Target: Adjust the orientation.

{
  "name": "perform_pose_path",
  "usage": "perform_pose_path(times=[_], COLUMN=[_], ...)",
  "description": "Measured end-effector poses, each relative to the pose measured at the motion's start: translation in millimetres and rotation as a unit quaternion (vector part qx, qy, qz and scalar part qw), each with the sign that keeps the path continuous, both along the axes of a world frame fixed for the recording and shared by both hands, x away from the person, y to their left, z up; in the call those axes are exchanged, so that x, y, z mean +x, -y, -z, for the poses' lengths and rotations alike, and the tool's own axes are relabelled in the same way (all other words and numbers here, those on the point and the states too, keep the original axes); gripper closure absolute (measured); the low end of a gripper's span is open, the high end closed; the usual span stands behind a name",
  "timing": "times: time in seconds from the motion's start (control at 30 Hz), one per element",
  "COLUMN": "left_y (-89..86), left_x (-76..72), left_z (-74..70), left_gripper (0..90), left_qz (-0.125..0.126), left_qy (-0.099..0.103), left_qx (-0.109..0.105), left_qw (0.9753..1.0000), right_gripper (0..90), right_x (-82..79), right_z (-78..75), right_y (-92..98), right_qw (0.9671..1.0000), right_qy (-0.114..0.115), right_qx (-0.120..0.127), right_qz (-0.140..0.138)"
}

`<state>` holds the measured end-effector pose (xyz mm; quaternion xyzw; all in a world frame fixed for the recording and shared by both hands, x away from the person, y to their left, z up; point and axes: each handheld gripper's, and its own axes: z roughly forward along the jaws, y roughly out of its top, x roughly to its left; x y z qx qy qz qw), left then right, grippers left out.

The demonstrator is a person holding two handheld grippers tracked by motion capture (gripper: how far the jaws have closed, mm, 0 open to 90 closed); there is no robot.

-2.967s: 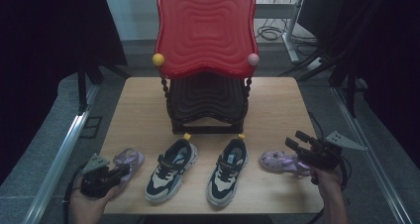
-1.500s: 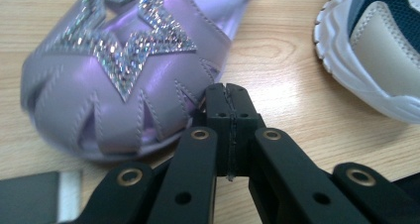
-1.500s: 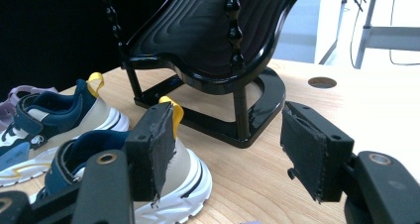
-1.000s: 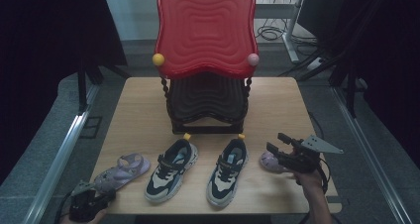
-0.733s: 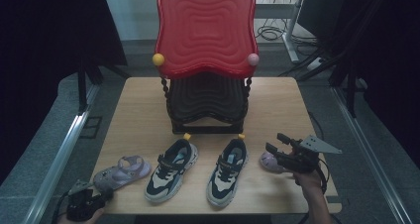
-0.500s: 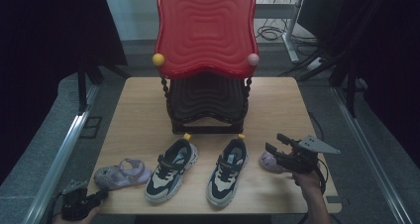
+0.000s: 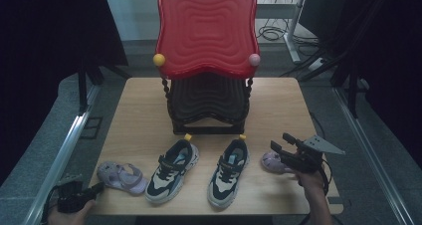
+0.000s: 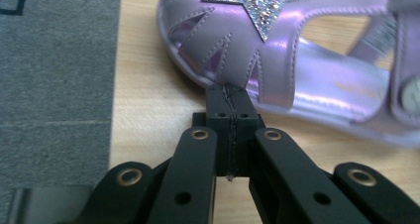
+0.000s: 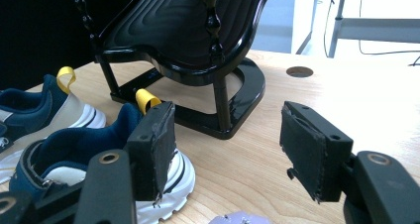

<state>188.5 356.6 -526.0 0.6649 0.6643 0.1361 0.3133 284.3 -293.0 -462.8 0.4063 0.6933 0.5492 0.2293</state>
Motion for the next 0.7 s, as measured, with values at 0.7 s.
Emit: perform_pose_path(times=[0.7], left_y=[-10.5], left_x=[38.5], left_z=[-14.4], left_gripper=[89.9], left_qz=[0.017], left_qy=[-0.011], left_qx=[-0.001], left_qw=[0.9998], right_gripper=[40.0], right_x=[0.4], right_z=[1.5], right_y=[-3.6], right_qw=[0.9999], right_qy=[-0.011], right_qx=[0.003], right_qz=[0.000])
